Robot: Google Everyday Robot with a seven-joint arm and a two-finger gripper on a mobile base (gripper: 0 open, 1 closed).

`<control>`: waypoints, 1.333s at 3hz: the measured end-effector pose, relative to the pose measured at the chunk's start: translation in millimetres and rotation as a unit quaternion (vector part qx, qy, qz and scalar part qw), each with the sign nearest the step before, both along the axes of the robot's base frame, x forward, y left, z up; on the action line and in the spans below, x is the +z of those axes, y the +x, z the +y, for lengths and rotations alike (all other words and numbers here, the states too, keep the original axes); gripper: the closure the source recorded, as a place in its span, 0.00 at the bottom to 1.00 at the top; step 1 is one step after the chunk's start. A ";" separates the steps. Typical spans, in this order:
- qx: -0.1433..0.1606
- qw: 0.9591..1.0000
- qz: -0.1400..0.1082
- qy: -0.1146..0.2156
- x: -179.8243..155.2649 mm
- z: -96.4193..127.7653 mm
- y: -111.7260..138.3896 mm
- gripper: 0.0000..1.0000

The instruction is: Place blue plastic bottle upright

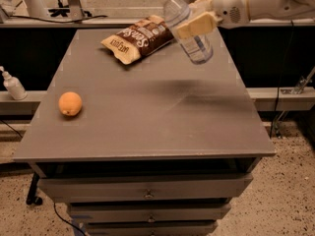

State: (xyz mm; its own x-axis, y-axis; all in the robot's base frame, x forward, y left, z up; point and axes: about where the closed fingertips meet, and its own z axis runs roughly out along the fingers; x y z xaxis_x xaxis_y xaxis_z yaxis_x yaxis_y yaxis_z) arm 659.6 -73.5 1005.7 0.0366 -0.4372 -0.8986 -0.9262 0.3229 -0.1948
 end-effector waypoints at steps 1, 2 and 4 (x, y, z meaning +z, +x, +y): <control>-0.017 0.995 0.014 0.093 -21.3 -11.8 -14.7 1.00; -0.033 0.986 0.015 0.166 -35.7 -22.8 -20.4 1.00; -0.051 0.970 0.002 0.240 -60.9 -46.6 -28.1 1.00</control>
Offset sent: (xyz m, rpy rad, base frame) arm -0.0259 -0.0455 -0.0515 0.5047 0.0241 -0.1113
